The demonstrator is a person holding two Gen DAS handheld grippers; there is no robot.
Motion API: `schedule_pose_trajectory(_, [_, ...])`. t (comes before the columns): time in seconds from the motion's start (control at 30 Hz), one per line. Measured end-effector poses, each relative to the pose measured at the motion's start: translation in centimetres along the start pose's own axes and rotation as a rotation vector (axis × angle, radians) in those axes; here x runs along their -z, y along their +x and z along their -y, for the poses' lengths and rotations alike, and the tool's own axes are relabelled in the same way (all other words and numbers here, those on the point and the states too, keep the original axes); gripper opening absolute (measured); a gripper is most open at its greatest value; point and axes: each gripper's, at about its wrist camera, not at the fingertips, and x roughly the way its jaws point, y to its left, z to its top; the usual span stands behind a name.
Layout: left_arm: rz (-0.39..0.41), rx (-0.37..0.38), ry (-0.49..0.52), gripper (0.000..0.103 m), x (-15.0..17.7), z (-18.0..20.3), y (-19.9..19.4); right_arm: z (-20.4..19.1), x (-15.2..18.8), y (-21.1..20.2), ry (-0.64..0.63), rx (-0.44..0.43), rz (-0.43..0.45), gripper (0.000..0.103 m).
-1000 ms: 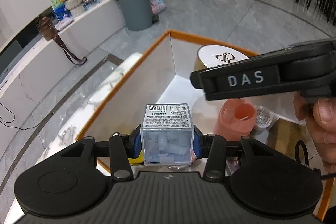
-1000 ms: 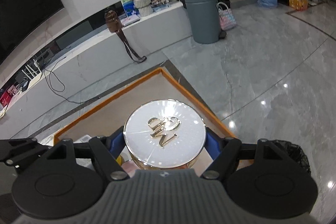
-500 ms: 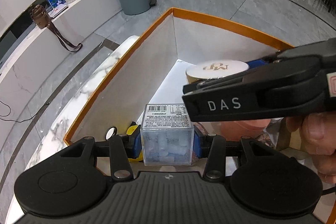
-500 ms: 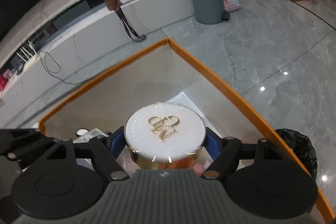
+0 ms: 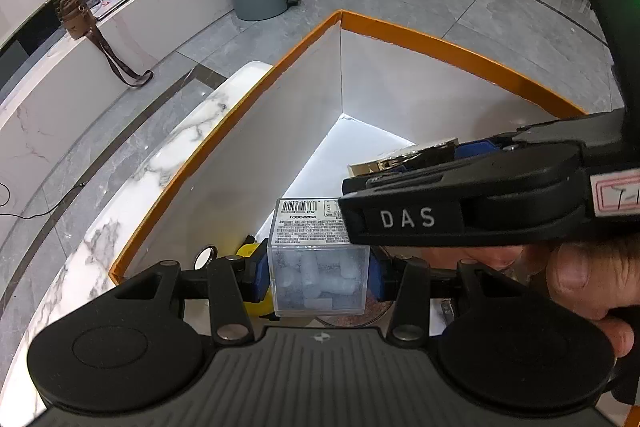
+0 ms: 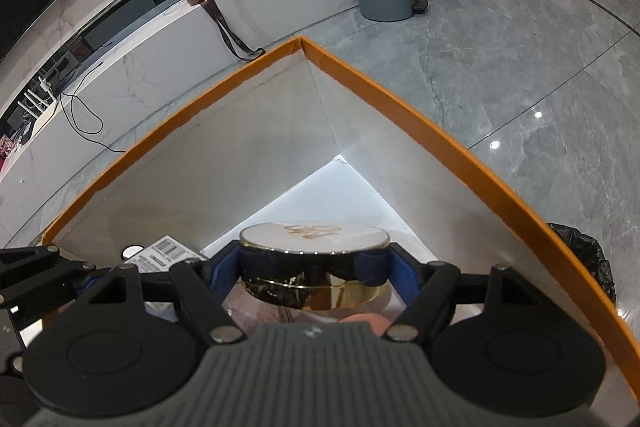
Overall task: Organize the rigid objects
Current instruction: 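Open the left tool releasing the cube box while the right tool releases the gold compact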
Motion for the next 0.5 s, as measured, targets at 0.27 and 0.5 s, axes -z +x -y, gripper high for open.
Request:
schedule_pose_trajectory(0.27, [0.003, -0.008, -0.001, 0.076, -0.2, -0.1, 0.1, 0.0, 0.2, 0.0, 0.021, 0.018, 0.011, 0.076])
schedule_pose_trajectory(0.5, [0.011, -0.011, 0.005, 0.076, -0.4, 0.0, -0.2, 0.3, -0.1, -1.0, 0.044, -0.020, 0.034, 0.077])
